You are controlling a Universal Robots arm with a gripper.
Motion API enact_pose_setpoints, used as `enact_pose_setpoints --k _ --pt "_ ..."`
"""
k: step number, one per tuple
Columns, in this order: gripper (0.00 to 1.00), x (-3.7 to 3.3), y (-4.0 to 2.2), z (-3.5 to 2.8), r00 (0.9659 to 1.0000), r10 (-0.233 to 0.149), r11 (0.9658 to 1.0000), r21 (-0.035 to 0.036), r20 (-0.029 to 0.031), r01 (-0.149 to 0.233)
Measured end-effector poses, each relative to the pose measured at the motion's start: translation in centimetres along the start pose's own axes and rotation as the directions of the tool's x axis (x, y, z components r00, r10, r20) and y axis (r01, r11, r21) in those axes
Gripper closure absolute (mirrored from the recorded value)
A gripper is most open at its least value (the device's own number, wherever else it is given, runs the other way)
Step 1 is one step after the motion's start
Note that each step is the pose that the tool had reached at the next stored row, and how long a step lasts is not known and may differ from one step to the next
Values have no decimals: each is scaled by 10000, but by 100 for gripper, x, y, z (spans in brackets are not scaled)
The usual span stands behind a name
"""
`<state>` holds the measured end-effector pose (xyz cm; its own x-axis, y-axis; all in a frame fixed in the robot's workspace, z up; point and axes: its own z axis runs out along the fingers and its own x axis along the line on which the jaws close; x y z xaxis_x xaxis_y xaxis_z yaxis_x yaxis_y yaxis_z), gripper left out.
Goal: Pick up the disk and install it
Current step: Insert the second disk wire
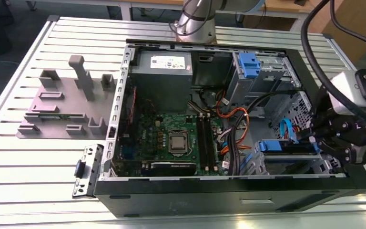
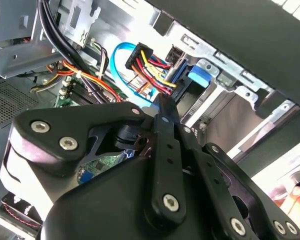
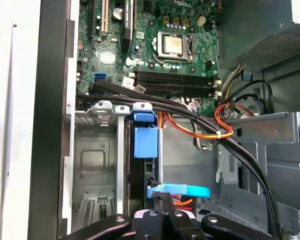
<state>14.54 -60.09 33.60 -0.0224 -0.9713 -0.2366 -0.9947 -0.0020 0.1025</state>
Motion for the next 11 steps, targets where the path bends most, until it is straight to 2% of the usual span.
enact_pose_setpoints --k 2,7,11 --pt "90 -7 -16 -26 10000 1 10000 -6 -2 -1" --pt "90 -38 -11 -156 10000 1 10000 -6 0 -1" --pt "90 -45 -10 -186 10000 2 10000 -8 3 -2"
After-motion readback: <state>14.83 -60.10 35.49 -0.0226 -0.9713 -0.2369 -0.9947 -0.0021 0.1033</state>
